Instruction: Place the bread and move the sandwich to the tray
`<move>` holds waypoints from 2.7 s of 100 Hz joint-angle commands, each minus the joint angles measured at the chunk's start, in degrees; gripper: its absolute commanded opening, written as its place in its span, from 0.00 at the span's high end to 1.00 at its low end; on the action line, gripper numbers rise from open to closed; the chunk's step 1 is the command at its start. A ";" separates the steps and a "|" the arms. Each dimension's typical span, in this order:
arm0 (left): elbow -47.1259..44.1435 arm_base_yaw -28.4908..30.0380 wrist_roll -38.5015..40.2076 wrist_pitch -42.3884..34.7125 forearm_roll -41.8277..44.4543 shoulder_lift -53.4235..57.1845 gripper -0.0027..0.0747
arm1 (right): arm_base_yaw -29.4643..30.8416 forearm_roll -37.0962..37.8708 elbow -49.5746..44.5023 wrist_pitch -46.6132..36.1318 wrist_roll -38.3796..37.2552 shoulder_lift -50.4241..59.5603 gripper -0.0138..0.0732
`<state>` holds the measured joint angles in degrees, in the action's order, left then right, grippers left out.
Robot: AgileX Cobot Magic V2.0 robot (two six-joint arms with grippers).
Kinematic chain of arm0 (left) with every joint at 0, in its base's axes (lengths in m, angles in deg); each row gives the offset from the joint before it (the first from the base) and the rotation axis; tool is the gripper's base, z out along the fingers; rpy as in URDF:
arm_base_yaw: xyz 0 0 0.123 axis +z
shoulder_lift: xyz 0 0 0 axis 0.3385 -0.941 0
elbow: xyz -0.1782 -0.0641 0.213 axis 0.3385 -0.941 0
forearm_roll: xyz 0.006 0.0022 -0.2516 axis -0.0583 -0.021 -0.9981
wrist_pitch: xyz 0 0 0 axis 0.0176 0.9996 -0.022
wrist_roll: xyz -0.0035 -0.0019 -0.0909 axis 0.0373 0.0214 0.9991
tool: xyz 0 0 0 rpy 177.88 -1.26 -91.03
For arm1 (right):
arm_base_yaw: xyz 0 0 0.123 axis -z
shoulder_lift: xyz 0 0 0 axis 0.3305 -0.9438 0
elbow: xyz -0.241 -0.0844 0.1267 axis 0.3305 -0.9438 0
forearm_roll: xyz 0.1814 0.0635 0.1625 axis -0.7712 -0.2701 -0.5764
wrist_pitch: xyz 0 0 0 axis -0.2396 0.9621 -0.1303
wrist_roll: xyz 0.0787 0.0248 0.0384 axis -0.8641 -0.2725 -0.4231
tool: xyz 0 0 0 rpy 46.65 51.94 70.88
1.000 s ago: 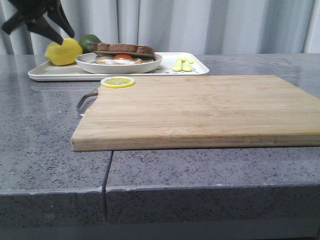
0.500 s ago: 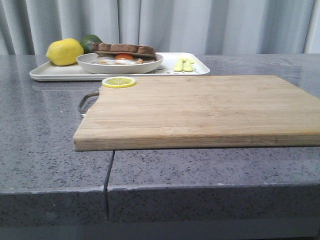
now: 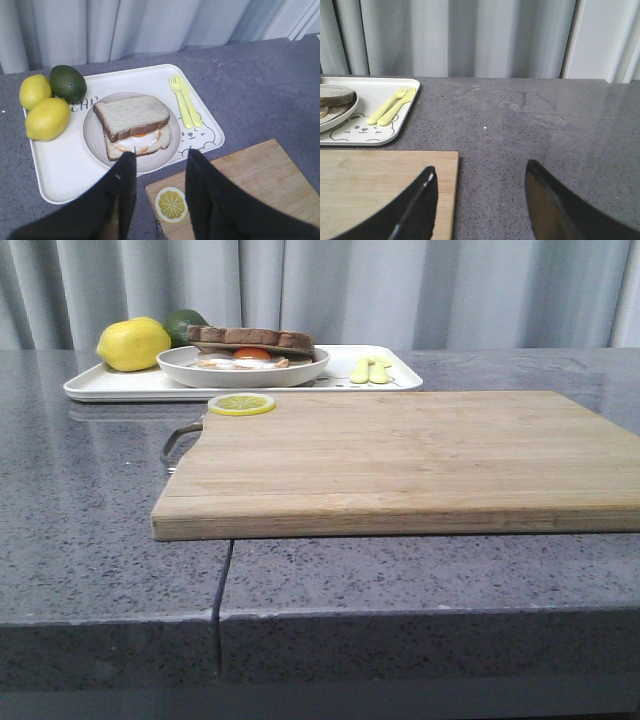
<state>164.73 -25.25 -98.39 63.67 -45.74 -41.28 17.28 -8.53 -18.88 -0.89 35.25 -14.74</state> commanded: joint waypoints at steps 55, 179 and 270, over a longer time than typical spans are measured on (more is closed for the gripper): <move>-69.54 -0.89 -1.16 -51.57 -1.08 50.50 0.68 | 0.35 0.40 1.49 -3.45 -0.02 0.07 0.38; -85.88 -0.89 -1.16 -58.56 -1.08 61.04 0.99 | -1.07 1.78 -4.99 -8.69 -0.03 4.42 0.92; -94.43 -0.66 -0.96 -58.82 20.27 71.06 0.99 | -1.07 1.78 -4.99 -8.69 -0.03 4.42 0.92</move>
<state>71.43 -25.68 -99.63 9.15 -29.08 27.03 16.46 -7.42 -25.38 -5.18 35.25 -10.40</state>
